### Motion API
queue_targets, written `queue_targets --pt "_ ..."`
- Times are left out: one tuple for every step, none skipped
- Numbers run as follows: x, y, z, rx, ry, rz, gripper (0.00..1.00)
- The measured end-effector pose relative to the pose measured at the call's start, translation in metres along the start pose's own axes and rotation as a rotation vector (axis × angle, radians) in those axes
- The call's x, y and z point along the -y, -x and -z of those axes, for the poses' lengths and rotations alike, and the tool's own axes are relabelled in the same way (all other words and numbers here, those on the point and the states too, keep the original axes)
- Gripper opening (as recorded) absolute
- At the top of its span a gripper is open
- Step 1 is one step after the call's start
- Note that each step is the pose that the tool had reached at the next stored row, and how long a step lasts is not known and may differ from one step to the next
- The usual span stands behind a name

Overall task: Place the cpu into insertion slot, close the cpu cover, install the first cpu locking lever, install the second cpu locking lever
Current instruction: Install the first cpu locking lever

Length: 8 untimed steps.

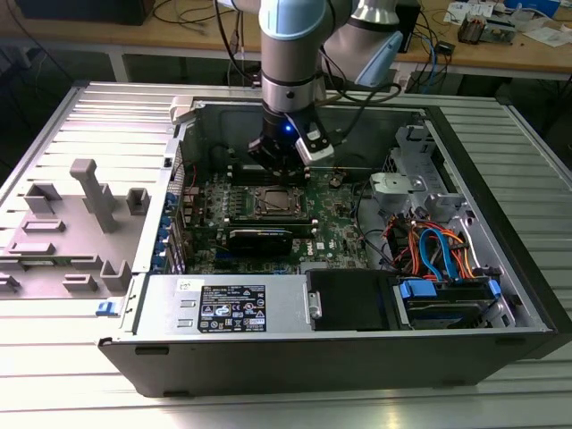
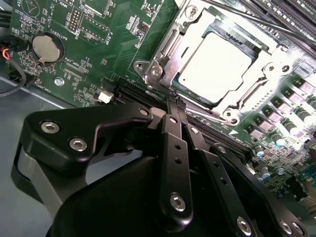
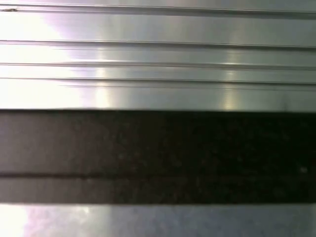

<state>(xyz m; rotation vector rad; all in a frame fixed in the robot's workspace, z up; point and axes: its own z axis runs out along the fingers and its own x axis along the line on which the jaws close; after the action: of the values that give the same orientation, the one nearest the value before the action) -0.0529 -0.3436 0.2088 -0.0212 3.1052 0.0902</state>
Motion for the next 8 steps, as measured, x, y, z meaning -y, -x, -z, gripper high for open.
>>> queue_targets --pt "0.0 0.0007 -0.0005 0.0001 0.0 0.0 0.11" --pt "0.0 0.001 -0.0009 0.0 0.0001 0.0 0.11" --pt "0.0 0.0014 -0.0011 0.0 0.0 0.0 0.11" --pt "0.0001 0.0018 -0.0015 0.0 0.0 0.0 0.11" --pt "0.0001 0.0021 -0.0018 0.0 0.0 0.0 0.11" --pt "0.0001 0.0025 -0.0023 0.0 0.0 0.0 0.11" --pt "0.0001 0.0026 -0.0025 0.0 -0.0001 0.0 0.11" --pt "0.0001 0.0029 -0.0029 -0.0001 -0.0001 0.0 0.11"
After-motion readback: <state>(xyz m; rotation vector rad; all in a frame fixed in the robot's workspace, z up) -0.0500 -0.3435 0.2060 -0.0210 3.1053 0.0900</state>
